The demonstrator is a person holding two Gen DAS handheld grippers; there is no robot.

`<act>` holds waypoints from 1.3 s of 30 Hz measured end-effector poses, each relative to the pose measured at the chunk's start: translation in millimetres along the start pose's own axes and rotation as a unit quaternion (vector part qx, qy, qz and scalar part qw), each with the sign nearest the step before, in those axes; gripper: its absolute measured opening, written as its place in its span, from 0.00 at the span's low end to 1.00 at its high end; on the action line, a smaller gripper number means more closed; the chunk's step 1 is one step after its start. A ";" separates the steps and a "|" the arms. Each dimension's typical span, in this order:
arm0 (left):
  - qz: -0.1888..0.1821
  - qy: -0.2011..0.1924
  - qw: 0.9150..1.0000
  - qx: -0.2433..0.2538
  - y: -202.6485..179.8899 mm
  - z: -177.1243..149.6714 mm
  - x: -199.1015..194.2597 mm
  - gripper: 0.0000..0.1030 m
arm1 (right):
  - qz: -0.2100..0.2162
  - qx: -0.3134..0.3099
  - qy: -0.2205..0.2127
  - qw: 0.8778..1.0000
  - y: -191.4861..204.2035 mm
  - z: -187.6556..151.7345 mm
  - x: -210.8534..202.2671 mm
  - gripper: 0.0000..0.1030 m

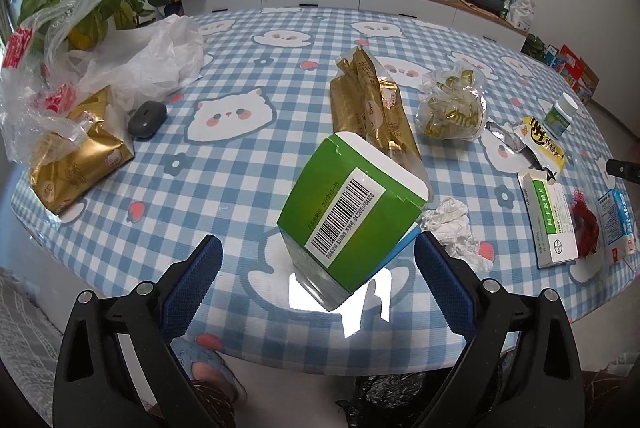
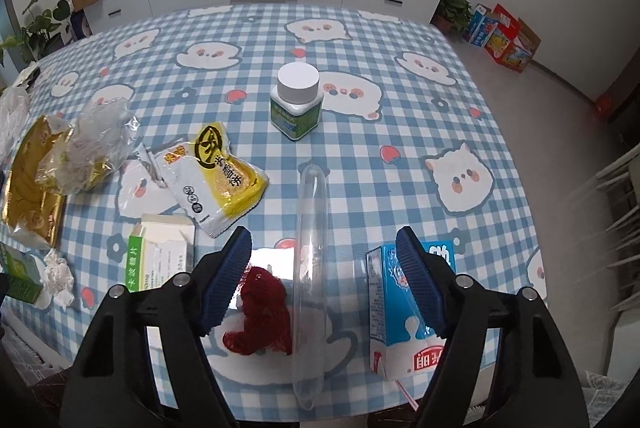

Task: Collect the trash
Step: 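Grasp the green-and-white carton with the left tool while the right tool grasps the clear plastic tube, then lift the carton and tube and carry both toward the black trash bin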

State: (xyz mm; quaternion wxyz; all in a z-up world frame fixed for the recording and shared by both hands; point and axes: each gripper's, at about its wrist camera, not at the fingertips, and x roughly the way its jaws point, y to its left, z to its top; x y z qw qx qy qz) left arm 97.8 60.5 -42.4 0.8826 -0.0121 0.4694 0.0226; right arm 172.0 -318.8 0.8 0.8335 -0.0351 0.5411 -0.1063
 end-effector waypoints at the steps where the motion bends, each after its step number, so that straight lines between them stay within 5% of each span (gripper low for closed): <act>1: 0.001 0.000 1.000 0.001 -0.6 0.2 2.0 0.91 | 0.002 0.001 0.010 1.000 1.1 2.2 6.5 0.64; 12: 0.010 0.012 1.000 0.010 -7.8 5.8 23.9 0.83 | -0.009 0.013 0.056 0.998 5.0 3.6 45.8 0.45; 24: -0.009 0.028 0.999 0.015 -14.6 5.1 35.4 0.61 | 0.004 0.024 0.080 0.997 1.0 1.7 59.1 0.24; 39: -0.020 0.013 1.000 0.020 -19.3 5.5 17.1 0.53 | 0.012 0.035 0.055 0.998 -5.2 -1.2 33.9 0.23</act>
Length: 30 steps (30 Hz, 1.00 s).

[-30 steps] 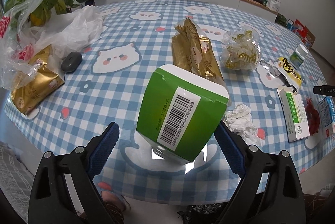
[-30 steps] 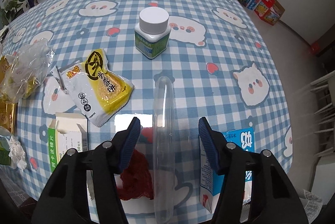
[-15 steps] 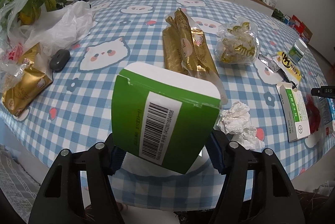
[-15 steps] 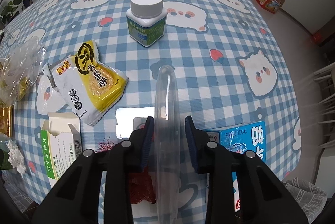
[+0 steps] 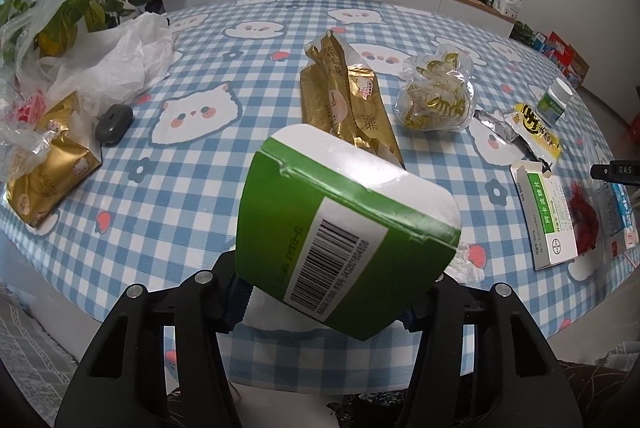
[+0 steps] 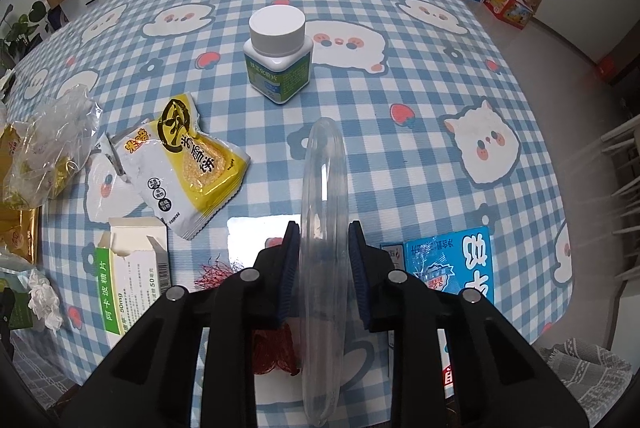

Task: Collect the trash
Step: 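Lift the carton and tube and carry both toward the black trash bin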

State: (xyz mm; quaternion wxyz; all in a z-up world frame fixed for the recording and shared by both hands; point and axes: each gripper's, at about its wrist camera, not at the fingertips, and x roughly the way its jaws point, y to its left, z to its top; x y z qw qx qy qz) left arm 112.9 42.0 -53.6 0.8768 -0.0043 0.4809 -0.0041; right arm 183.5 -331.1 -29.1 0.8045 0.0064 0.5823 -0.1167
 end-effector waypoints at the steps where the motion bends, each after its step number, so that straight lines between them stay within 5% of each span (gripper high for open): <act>1: 0.002 -0.003 1.000 0.002 -0.7 -0.1 -2.5 0.53 | 0.001 0.001 -0.002 1.000 -0.1 -1.2 -1.9 0.23; 30: -0.006 -0.035 0.999 0.006 -21.5 -36.9 -91.1 0.52 | 0.066 0.014 -0.101 0.993 -2.5 -77.2 -115.4 0.22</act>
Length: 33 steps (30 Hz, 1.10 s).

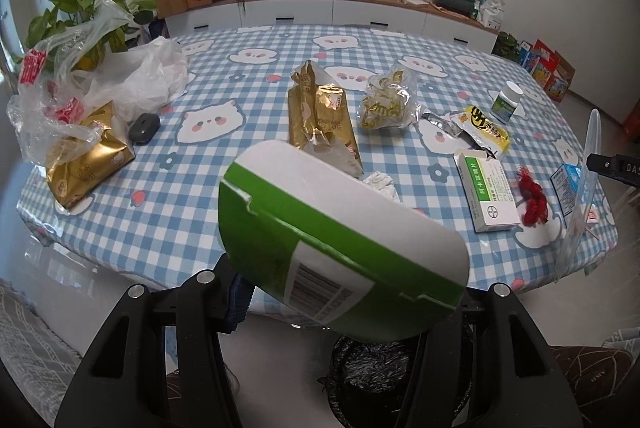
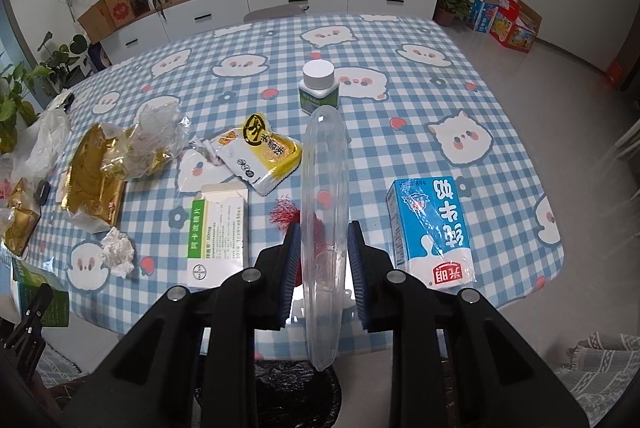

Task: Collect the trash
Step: 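Lift the carton and tube and carry both toward the black trash bin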

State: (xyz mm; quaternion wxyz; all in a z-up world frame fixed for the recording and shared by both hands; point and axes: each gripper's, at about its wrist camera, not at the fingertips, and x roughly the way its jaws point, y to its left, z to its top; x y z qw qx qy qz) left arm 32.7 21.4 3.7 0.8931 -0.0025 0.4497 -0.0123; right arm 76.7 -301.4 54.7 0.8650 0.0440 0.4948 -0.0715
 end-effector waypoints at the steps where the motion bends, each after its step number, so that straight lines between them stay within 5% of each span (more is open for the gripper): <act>1: -0.001 -0.003 1.000 0.000 -1.7 -1.3 -6.0 0.52 | 0.002 0.000 -0.005 1.000 1.4 -3.6 -6.1 0.22; 17: -0.005 -0.020 1.000 -0.013 -10.9 -61.8 -63.7 0.52 | 0.060 -0.004 -0.058 0.997 30.7 -84.3 -78.9 0.22; 33: 0.000 0.022 0.999 -0.026 -17.9 -144.9 -27.1 0.52 | 0.061 -0.036 -0.051 0.996 65.8 -176.0 -51.8 0.22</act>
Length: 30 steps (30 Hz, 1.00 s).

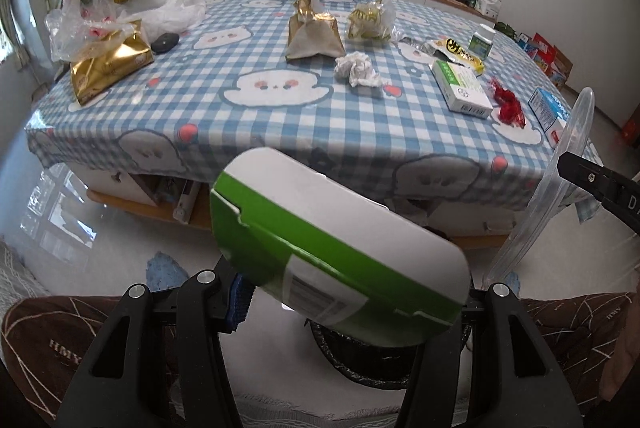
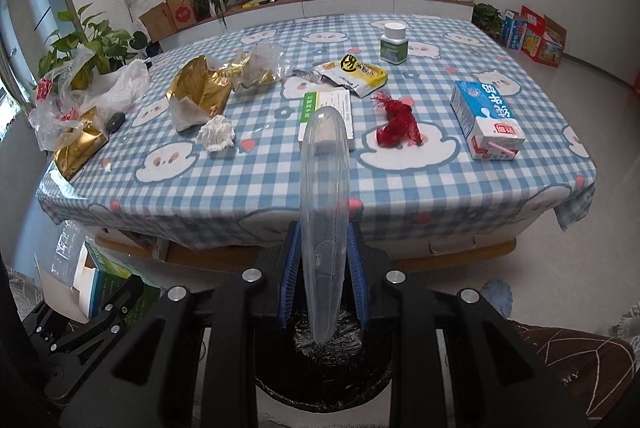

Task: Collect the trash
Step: 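Lift the carton and tube and carry both toward the black trash bin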

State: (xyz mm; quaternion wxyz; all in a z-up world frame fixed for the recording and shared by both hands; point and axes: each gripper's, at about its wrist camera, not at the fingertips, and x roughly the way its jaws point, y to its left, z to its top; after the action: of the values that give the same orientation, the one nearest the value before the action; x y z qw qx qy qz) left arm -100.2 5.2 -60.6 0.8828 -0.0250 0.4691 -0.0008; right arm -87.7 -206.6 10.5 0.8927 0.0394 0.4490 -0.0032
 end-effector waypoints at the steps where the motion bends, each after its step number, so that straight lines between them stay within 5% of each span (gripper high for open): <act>1: 0.000 0.004 1.000 -0.001 0.2 -4.2 5.3 0.52 | -0.003 -0.005 0.001 1.000 2.1 -4.5 3.7 0.22; 30: 0.037 0.065 0.997 -0.016 13.9 -59.8 117.4 0.52 | -0.009 -0.020 0.083 0.996 8.2 -82.7 125.8 0.21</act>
State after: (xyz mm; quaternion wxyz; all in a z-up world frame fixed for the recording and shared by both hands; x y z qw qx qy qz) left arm -84.3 13.5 -191.9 0.8495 -0.0222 0.5257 0.0375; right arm -78.5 -188.7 -138.9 0.8528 0.0179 0.5219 0.0010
